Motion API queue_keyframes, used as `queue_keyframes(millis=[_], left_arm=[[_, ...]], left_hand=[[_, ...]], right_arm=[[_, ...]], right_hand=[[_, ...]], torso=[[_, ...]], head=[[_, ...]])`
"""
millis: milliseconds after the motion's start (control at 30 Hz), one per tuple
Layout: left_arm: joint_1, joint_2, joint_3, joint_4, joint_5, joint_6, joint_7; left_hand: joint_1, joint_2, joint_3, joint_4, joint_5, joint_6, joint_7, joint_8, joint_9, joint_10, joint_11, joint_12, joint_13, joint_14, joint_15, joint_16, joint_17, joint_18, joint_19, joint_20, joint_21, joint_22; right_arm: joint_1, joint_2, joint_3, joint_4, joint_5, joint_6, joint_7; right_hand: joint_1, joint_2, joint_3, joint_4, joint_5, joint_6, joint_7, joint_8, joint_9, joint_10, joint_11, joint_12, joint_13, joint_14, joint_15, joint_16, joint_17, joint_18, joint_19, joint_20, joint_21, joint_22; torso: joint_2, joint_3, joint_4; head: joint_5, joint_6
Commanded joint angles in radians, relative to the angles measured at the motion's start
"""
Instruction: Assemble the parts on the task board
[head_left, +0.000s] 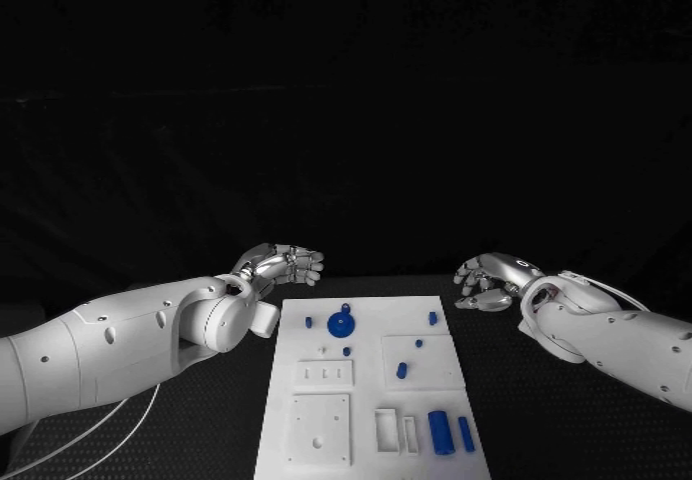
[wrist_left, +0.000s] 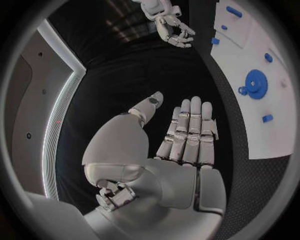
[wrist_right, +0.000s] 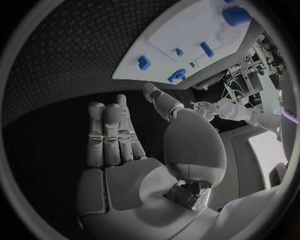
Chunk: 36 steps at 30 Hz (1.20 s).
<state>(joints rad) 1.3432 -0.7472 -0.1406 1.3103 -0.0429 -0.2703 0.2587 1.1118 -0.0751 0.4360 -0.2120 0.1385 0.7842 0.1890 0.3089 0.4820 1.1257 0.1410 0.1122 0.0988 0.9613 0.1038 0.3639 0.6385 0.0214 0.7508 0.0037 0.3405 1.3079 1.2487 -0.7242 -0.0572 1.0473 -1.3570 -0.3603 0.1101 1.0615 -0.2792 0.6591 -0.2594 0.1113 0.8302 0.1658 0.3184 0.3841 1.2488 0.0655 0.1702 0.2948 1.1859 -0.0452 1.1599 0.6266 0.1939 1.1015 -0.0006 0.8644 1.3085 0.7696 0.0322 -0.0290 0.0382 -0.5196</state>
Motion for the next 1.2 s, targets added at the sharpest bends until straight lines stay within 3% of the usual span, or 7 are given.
queue_keyframes(millis=[33, 100, 167, 300, 533, 733, 1200], left_arm=[[-0.001, 0.001, 0.0, 0.002, -0.006, 0.022, 0.013], [-0.002, 0.002, 0.0, 0.002, -0.006, 0.022, 0.013], [-0.003, 0.002, 0.0, 0.001, -0.006, 0.023, 0.013], [-0.005, 0.004, 0.0, 0.002, -0.006, 0.026, 0.013], [-0.005, 0.001, 0.0, 0.011, -0.006, 0.027, 0.013], [-0.005, -0.001, 0.001, 0.019, -0.006, 0.026, 0.013], [-0.005, -0.008, 0.001, 0.031, -0.006, 0.025, 0.012]], left_hand=[[-0.009, 0.0, 0.0, -0.007, -0.006, 0.006, 0.0, 0.002, 0.001, 0.005, 0.0, 0.003, 0.0, 0.004, 0.001, -0.004, 0.001, 0.017, -0.006, 0.002, 0.002, 0.02], [-0.009, 0.0, 0.0, -0.007, -0.006, 0.006, 0.0, 0.002, 0.001, 0.004, 0.001, 0.003, 0.0, 0.004, 0.001, -0.005, 0.001, 0.017, -0.006, 0.002, 0.002, 0.02], [-0.01, 0.0, 0.0, -0.008, -0.006, 0.005, 0.001, 0.001, 0.001, 0.004, 0.001, 0.002, 0.0, 0.004, 0.001, -0.005, 0.002, 0.017, -0.006, 0.002, 0.002, 0.02], [-0.01, 0.0, 0.0, -0.008, -0.006, 0.005, 0.001, 0.001, 0.001, 0.003, 0.001, 0.002, 0.0, 0.004, 0.001, -0.005, 0.002, 0.017, -0.006, 0.002, 0.002, 0.02], [-0.011, 0.0, 0.001, -0.008, -0.006, 0.004, 0.001, 0.001, 0.001, 0.002, 0.001, 0.001, 0.0, 0.004, 0.002, -0.005, 0.002, 0.017, -0.006, 0.002, 0.003, 0.02], [-0.011, 0.0, 0.001, -0.009, -0.006, 0.004, 0.001, 0.001, 0.001, 0.002, 0.001, 0.001, 0.0, 0.003, 0.002, -0.005, 0.002, 0.017, -0.006, 0.002, 0.003, 0.02], [-0.012, 0.0, 0.001, -0.01, -0.006, 0.004, 0.001, 0.0, 0.001, 0.001, 0.002, 0.0, 0.0, 0.003, 0.002, -0.006, 0.003, 0.017, -0.007, 0.002, 0.003, 0.02]], right_arm=[[-0.022, 0.015, -0.001, -0.037, 0.08, 0.098, 0.067], [-0.034, 0.026, -0.001, -0.059, 0.08, 0.101, 0.072], [-0.045, 0.037, -0.001, -0.08, 0.085, 0.104, 0.075], [-0.059, 0.059, -0.001, -0.116, 0.11, 0.117, 0.081], [-0.066, 0.077, -0.001, -0.128, 0.155, 0.119, 0.089], [-0.066, 0.088, -0.001, -0.134, 0.169, 0.125, 0.088], [-0.082, 0.12, -0.001, -0.162, 0.145, 0.122, 0.082]], right_hand=[[0.001, 0.012, -0.026, -0.004, -0.015, -0.02, -0.01, -0.001, 0.002, -0.028, -0.007, 0.03, 0.092, -0.012, -0.007, 0.005, 0.002, 0.068, -0.008, 0.006, 0.004, 0.02], [0.0, 0.013, -0.039, -0.003, -0.024, -0.033, -0.012, -0.003, 0.003, -0.037, -0.009, 0.054, 0.152, -0.015, -0.011, 0.011, 0.005, 0.068, -0.011, 0.007, 0.006, 0.02], [0.0, 0.013, -0.052, -0.002, -0.045, -0.04, -0.013, 0.0, 0.005, -0.055, -0.012, 0.084, 0.227, -0.018, -0.014, 0.017, 0.008, 0.068, -0.012, 0.007, 0.011, 0.02], [-0.002, 0.019, -0.084, 0.001, -0.054, -0.063, -0.026, 0.007, 0.012, -0.172, -0.027, 0.319, 0.444, -0.029, -0.027, 0.042, 0.021, 0.068, -0.019, 0.004, 0.032, 0.022], [-0.008, 0.034, -0.096, -0.002, -0.052, -0.08, -0.049, 0.016, 0.018, -0.235, -0.056, 0.632, 0.639, -0.032, -0.052, 0.126, 0.083, 0.068, -0.017, -0.01, 0.093, 0.023], [-0.011, 0.049, -0.093, -0.003, -0.05, -0.078, -0.056, 0.022, 0.021, -0.245, -0.063, 0.73, 0.68, -0.031, -0.06, 0.168, 0.132, 0.068, -0.017, -0.018, 0.13, 0.023], [-0.003, 0.104, -0.064, -0.01, -0.05, -0.028, -0.054, 0.042, 0.027, -0.237, -0.064, 0.811, 0.7, -0.024, -0.061, 0.201, 0.189, 0.068, -0.006, -0.03, 0.171, 0.022]], torso=[[0.001, 0.002, 0.0012], [0.002, 0.0018, 0.001], [0.002, 0.0043, 0.0016], [0.002, 0.0032, 0.003], [0.008, 0.0104, 0.0083], [0.013, 0.0147, 0.0121], [0.021, 0.016, 0.0185]], head=[[-0.017, -0.003], [-0.02, -0.005], [-0.021, -0.007], [-0.023, -0.012], [-0.032, -0.016], [-0.041, -0.021], [-0.045, -0.029]])
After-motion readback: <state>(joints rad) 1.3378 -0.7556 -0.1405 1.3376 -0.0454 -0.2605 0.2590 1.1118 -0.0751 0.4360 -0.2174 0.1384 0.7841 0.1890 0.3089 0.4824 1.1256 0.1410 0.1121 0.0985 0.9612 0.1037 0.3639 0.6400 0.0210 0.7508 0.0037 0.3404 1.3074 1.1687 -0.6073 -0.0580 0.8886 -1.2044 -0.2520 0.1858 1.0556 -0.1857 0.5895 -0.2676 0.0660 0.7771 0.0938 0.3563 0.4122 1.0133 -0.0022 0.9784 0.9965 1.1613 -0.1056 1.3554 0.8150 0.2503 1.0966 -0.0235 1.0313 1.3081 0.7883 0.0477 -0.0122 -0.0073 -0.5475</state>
